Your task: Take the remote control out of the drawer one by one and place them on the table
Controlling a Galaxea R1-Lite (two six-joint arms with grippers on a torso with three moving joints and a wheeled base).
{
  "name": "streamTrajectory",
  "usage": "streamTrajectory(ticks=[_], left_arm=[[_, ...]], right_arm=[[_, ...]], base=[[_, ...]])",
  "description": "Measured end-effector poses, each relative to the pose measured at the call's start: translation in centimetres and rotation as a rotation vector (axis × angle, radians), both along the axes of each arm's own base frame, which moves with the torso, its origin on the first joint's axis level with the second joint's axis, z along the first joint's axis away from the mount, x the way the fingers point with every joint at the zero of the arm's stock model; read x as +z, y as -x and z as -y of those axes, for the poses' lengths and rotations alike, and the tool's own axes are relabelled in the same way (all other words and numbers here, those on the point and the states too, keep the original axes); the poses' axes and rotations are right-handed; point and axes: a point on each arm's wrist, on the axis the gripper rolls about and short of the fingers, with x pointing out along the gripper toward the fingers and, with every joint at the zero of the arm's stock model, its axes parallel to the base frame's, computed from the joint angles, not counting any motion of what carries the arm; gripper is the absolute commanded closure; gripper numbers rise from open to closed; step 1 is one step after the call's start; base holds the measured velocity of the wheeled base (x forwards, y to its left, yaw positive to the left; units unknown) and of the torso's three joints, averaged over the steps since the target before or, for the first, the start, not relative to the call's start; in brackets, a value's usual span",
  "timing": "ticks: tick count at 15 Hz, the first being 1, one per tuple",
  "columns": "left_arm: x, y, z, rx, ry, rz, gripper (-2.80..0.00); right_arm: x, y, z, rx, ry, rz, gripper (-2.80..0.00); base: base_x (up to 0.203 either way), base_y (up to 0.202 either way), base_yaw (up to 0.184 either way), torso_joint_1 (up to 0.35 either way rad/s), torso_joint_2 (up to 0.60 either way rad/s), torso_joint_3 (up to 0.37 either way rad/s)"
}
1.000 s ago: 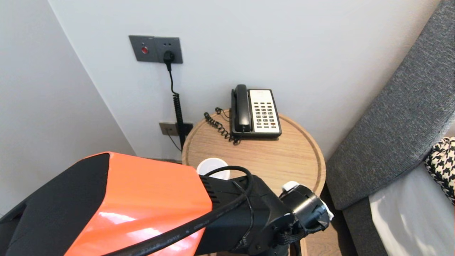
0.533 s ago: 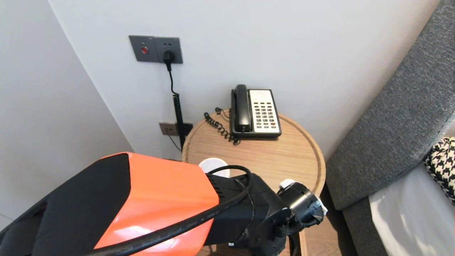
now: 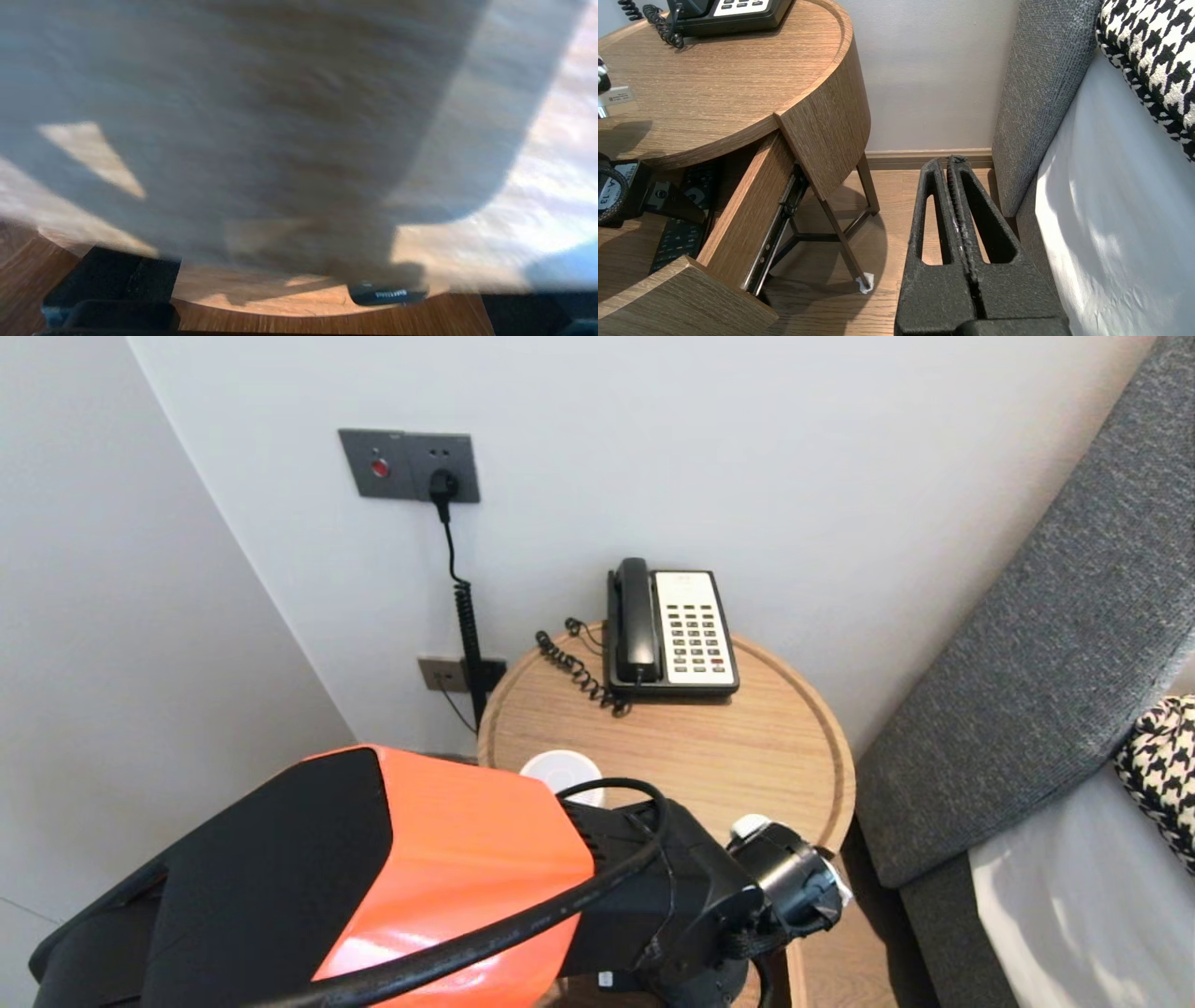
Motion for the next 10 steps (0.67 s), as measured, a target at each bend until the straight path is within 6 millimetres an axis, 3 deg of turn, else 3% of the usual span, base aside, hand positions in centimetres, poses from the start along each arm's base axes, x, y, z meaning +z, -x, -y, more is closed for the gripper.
streamTrajectory(ticks=[5, 10], left_arm=[[0.1, -0.5, -0.1, 0.014, 0.009, 0.006, -2.80], [1.4, -0.6, 0.2, 0.017, 0.058, 0.029, -2.80]], right_arm=[[0.0, 0.0, 0.0, 0.000, 0.000, 0.000, 0.00], [0.0, 0.0, 0.0, 0.000, 0.000, 0.000, 0.00]], base=[[0.000, 0.000, 0.000, 0.000, 0.00, 0.000], [0.000, 0.000, 0.000, 0.000, 0.00, 0.000]])
